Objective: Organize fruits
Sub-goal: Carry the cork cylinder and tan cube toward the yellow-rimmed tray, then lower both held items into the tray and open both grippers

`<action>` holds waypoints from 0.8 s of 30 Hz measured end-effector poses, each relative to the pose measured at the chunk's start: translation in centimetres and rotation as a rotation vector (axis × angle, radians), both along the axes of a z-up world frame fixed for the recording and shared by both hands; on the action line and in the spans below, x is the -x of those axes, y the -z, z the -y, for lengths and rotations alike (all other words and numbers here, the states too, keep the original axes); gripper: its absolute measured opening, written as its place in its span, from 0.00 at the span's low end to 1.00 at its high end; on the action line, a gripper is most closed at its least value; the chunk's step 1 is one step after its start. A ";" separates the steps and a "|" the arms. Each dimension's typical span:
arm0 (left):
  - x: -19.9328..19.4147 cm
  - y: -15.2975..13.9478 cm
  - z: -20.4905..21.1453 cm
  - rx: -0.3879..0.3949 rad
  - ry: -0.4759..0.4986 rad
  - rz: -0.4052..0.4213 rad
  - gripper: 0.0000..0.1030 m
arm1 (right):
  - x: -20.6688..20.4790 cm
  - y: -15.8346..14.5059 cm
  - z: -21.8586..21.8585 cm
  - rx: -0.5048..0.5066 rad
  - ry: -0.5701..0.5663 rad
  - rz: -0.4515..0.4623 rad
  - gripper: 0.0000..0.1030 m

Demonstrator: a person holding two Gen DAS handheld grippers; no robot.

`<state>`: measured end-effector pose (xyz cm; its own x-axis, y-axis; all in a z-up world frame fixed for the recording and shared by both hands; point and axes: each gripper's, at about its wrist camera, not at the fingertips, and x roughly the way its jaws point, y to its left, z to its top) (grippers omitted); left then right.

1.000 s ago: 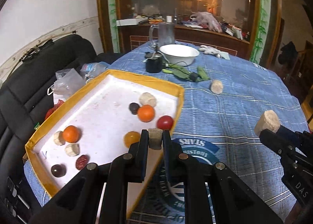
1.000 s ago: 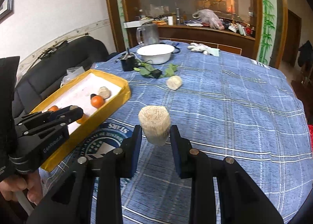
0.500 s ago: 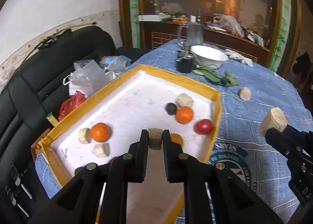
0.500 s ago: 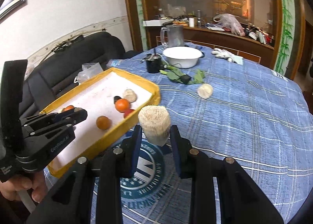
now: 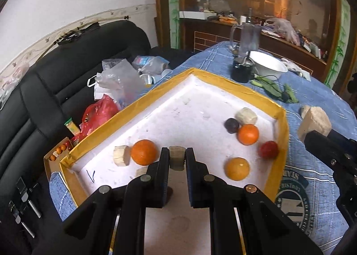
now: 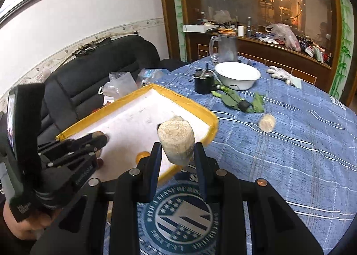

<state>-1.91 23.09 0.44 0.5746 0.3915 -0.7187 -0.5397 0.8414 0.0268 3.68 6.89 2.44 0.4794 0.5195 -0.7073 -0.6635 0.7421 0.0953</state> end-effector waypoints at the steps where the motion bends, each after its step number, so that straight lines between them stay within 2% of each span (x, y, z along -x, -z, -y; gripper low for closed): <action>1: 0.0 0.1 -0.3 -0.001 -0.006 -0.003 0.12 | 0.0 0.1 -0.4 0.000 -0.004 0.001 0.31; 24: -0.4 1.3 -3.9 0.004 -0.085 -0.050 0.12 | -3.7 4.2 -6.8 0.058 -0.064 -0.065 0.31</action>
